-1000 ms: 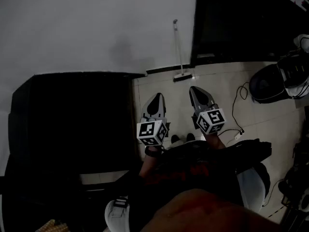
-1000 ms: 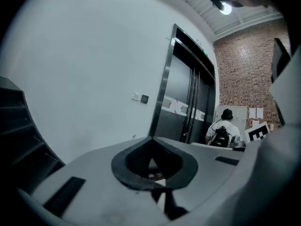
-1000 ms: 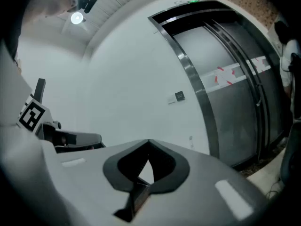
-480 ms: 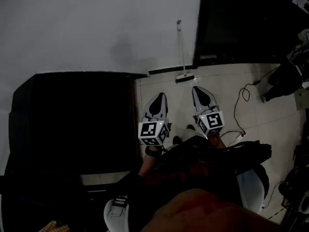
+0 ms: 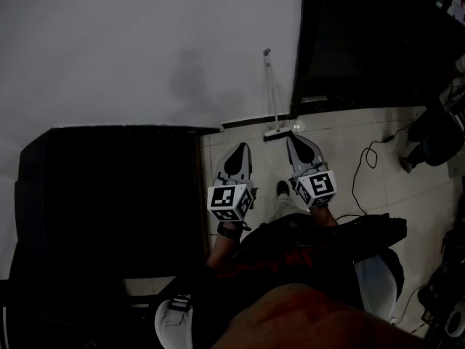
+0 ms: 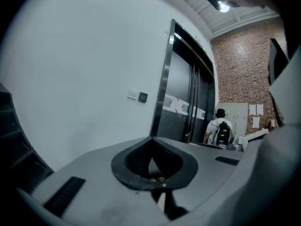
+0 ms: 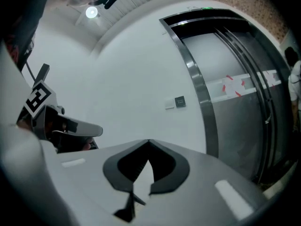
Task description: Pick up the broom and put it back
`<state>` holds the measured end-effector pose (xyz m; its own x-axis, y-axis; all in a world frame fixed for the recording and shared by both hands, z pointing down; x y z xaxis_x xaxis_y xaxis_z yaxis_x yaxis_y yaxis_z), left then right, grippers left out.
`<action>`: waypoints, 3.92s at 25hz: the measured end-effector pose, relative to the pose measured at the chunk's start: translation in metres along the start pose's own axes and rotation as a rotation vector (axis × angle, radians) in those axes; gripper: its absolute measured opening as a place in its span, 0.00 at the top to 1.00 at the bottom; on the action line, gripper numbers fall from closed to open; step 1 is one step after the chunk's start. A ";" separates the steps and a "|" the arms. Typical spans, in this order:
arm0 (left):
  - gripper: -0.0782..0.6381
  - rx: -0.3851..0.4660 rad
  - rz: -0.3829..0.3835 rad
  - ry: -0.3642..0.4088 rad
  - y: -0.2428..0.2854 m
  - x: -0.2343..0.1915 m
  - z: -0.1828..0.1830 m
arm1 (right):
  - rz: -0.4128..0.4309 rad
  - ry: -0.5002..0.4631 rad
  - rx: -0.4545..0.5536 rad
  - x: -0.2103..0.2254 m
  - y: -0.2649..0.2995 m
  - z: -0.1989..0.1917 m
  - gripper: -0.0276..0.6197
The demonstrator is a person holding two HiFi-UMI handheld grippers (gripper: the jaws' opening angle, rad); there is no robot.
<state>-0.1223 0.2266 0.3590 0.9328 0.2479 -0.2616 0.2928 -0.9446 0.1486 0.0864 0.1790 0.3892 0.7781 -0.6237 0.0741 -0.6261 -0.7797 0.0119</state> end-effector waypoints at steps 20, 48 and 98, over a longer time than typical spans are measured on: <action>0.88 -0.026 0.052 0.009 0.184 -0.020 0.037 | 0.051 0.074 -0.089 0.145 0.138 -0.006 0.95; 0.88 -0.280 0.063 -0.088 0.233 -0.109 -0.039 | -0.064 0.000 -0.571 0.208 0.330 -0.277 0.43; 0.88 -0.197 0.035 -0.011 0.204 -0.117 -0.025 | -0.083 -0.068 -0.589 0.210 0.310 -0.220 0.82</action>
<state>-0.1666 0.0102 0.4438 0.9412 0.2120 -0.2629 0.2962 -0.8921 0.3412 0.0444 -0.1811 0.6282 0.8150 -0.5793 -0.0147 -0.4705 -0.6762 0.5669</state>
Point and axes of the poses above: the fingertips, and each gripper's own axes: y forward along the fingers, x to its right, z out of its top, the point moved 9 cm from there along -y, backward along the fingers, and after that the axes turned 3 degrees about -y, right-handed, at the moved point
